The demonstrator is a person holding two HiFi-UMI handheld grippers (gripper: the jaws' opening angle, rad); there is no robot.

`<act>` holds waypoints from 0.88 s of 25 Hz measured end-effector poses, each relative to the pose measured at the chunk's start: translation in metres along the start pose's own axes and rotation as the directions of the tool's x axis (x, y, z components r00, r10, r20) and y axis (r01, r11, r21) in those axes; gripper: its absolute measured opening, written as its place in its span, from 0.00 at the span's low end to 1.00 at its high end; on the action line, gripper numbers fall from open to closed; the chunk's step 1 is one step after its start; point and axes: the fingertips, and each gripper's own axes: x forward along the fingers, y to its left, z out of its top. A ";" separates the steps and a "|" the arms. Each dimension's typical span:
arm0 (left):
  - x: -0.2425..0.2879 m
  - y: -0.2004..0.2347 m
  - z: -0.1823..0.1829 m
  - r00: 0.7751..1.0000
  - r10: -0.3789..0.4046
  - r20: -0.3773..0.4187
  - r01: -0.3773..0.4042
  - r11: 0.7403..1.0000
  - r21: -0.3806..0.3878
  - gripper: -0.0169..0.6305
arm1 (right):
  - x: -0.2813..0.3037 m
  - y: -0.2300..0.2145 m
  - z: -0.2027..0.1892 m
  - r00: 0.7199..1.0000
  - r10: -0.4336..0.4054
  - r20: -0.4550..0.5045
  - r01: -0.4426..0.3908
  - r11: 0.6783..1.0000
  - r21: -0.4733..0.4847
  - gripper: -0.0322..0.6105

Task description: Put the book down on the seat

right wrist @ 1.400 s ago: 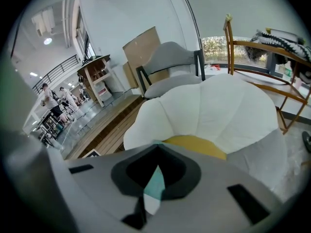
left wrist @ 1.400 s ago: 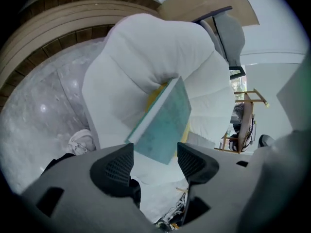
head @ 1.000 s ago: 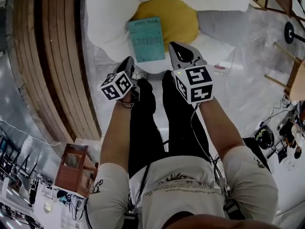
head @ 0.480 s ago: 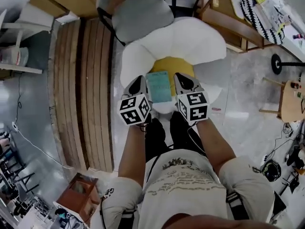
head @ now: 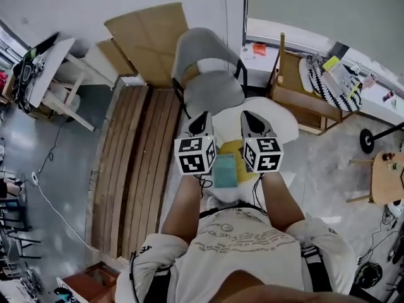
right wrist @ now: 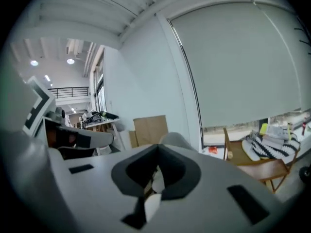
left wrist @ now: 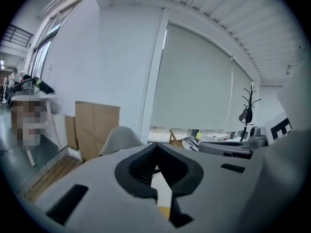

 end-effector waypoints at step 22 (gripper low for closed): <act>-0.034 -0.009 0.103 0.979 -0.010 0.203 -0.027 0.984 0.178 0.06 | -0.026 0.008 0.121 0.958 -0.034 0.284 0.059 0.995 -0.080 0.09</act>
